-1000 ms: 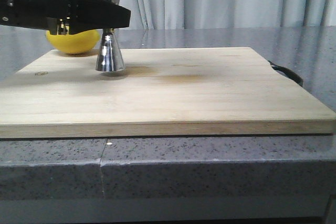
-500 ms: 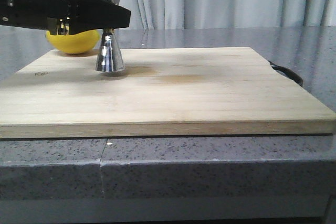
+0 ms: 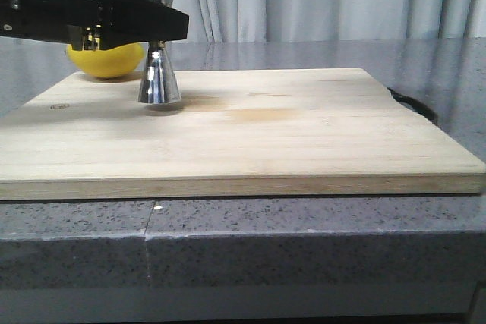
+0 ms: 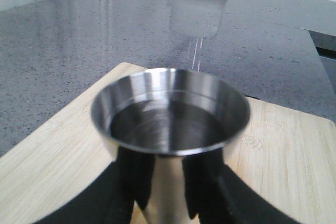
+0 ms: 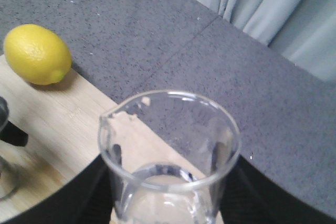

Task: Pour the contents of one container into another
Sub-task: 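Tilt the beaker upright and lower it back onto the board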

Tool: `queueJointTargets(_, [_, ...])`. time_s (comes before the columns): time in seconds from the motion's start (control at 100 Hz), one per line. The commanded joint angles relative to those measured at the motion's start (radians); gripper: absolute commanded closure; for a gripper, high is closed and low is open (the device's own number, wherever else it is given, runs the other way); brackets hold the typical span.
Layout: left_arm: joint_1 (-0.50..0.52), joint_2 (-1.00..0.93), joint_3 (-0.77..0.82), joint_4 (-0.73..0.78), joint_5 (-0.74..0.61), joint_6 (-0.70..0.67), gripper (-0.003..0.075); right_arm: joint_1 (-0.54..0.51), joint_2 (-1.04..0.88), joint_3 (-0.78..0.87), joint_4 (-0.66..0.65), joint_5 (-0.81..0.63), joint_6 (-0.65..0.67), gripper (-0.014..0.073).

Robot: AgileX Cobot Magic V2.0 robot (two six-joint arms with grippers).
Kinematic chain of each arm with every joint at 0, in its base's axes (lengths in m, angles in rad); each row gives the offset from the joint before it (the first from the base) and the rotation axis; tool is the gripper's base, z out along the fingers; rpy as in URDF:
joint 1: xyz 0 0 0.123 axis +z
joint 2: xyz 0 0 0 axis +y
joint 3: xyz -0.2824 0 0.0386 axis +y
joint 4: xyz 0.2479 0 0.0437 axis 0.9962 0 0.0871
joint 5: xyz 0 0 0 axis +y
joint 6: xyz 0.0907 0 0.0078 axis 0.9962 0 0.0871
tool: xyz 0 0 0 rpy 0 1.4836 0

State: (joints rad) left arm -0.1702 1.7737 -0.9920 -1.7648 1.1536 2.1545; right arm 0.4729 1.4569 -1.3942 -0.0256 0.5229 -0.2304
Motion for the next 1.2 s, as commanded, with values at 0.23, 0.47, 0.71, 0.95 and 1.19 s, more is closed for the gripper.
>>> queueJointTargets(0.23, [-0.007, -0.039, -0.028, -0.077, 0.117, -0.005, 0.0533, -0.071, -0.165, 0.359, 0.196, -0.474, 0.003, 0.0267])
queueJointTargets(0.47, [-0.007, -0.039, -0.028, -0.077, 0.117, -0.005, 0.0533, -0.071, -0.173, 0.601, 0.301, -0.81, 0.003, 0.0267])
queueJointTargets(0.71, [-0.007, -0.039, -0.028, -0.077, 0.117, -0.005, 0.0533, -0.06, -0.167, 0.755, 0.301, -1.039, 0.055, 0.0267])
queueJointTargets(0.95, [-0.007, -0.039, -0.028, -0.077, 0.117, -0.005, 0.0533, 0.0, -0.122, 0.902, 0.294, -1.316, 0.062, 0.0267])
queueJointTargets(1.19, [-0.007, -0.039, -0.028, -0.077, 0.117, -0.005, 0.0533, 0.002, -0.006, 0.916, 0.287, -1.408, 0.066, 0.0267])
